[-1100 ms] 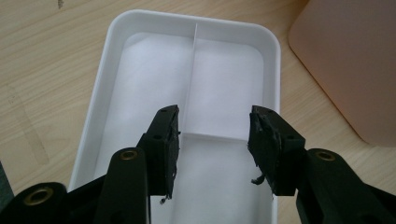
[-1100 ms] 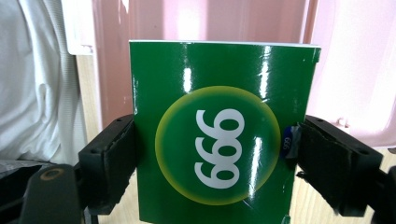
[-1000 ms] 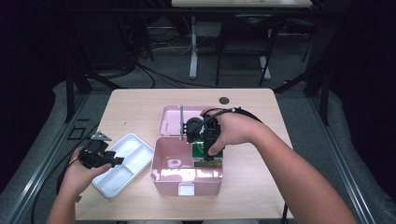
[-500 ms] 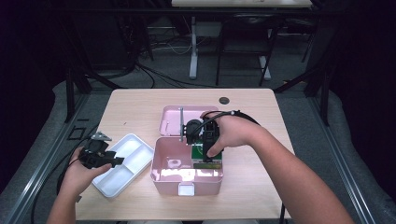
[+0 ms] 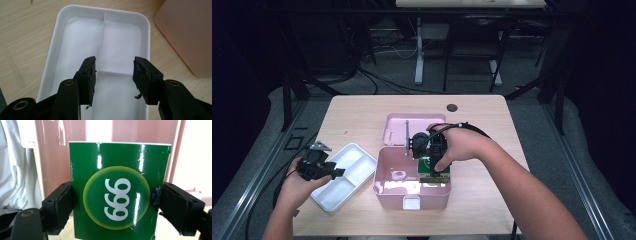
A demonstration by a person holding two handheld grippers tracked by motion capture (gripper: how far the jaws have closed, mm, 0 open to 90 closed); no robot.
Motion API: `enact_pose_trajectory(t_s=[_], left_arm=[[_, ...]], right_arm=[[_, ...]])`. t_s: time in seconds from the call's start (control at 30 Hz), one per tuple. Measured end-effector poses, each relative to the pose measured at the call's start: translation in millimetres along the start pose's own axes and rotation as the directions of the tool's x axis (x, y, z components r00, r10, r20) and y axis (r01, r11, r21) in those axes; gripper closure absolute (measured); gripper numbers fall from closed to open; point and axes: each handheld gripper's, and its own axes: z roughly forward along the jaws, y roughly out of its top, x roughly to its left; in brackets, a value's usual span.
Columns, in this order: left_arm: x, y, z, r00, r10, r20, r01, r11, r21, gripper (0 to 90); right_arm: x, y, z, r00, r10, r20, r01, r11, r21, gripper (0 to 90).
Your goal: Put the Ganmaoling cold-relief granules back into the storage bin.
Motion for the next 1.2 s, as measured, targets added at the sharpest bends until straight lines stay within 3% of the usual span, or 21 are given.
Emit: enact_pose_trajectory(t_s=[0.5,0.73,1.2], left_arm=[[0.2,-0.1,0.3,1.0000,0.000,0.000,0.000,1.0000,0.001,53.2],[0.0,-0.1,1.0,1.0000,0.001,-0.001,-0.001,1.0000,0.005,53.2],[-0.2,0.0,1.9,1.0000,0.004,-0.002,-0.004,1.0000,0.007,53.2]], right_arm=[[-0.8,2.4,11.7,1.0000,0.008,0.005,-0.008,1.000,0.025,16.5],[-2.2,-0.8,25.0,0.9993,0.031,-0.020,-0.030,0.999,0.016,16.4],[-2.5,-3.9,39.9,0.9988,0.028,-0.041,-0.028,1.000,-0.002,16.0]])
